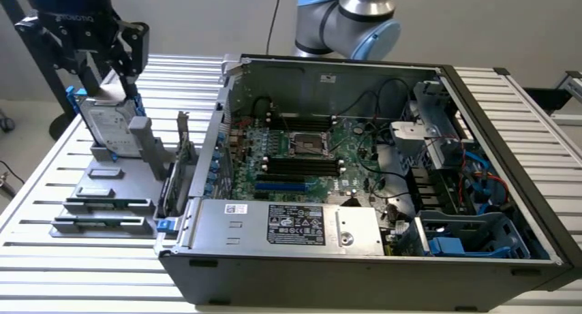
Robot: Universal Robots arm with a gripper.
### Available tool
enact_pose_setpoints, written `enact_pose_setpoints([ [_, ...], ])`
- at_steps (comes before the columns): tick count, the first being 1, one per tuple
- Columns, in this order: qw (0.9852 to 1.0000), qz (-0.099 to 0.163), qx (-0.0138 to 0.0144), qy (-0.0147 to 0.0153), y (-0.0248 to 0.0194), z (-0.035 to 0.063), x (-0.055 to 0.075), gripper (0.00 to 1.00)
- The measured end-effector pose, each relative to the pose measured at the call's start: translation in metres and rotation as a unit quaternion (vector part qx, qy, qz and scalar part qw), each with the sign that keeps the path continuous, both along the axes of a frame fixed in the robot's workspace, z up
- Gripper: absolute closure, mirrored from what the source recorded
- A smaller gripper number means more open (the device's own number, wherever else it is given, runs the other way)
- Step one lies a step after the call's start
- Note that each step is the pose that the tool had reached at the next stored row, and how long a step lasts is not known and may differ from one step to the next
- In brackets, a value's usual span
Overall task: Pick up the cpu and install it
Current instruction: 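Pick up the cpu and move it towards the insertion slot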
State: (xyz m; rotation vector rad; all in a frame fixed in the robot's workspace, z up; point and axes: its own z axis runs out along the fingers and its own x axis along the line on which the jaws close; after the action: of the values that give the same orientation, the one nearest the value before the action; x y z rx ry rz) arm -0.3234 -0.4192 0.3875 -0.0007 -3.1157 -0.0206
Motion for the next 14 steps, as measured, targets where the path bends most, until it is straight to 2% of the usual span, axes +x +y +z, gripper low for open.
enact_pose_setpoints([
  [14,1.0,0.0,0.001,0.0,0.0027,0.0024,0.064,0.45],
])
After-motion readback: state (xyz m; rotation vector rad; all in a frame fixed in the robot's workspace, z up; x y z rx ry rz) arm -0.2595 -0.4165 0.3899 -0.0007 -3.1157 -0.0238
